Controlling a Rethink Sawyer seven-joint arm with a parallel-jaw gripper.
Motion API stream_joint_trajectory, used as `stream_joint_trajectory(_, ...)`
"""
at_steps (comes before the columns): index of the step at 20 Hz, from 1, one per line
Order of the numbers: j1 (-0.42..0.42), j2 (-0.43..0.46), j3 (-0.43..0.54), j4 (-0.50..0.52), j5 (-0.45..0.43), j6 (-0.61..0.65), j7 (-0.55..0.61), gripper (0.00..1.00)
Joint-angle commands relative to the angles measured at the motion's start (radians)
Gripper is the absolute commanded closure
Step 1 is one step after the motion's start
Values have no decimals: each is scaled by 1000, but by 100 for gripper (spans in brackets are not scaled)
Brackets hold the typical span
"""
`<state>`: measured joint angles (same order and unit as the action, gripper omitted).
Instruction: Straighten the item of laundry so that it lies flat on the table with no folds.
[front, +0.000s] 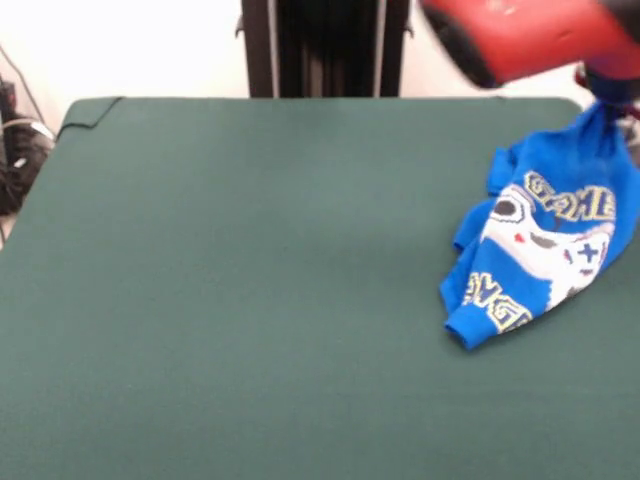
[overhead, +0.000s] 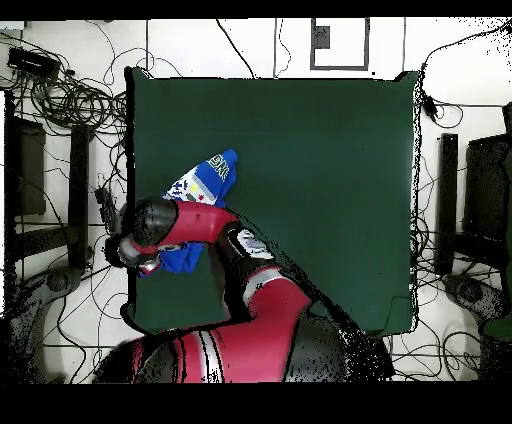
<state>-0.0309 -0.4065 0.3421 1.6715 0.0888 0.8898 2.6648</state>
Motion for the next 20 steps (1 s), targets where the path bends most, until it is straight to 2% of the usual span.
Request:
stream_joint_trajectory(1,215,-151,-376,-347,-389,263,119,100)
stream_joint_trajectory(6,294,-224,-435,-373,-586,218,121,100)
stream_joint_trajectory(10,278,-283,-412,-327,-609,108,101,100)
stream_joint_trajectory(12,243,-250,-382,-349,-600,71,80,100)
stream_joint_trajectory(15,224,-220,-365,-384,-586,86,62,100)
stream_joint_trajectory(16,194,-148,-351,-446,-590,74,48,100)
stream_joint_trajectory(18,162,-86,-334,-499,-584,60,33,100)
stream_joint_trajectory(20,148,-88,-324,-498,-573,43,27,100)
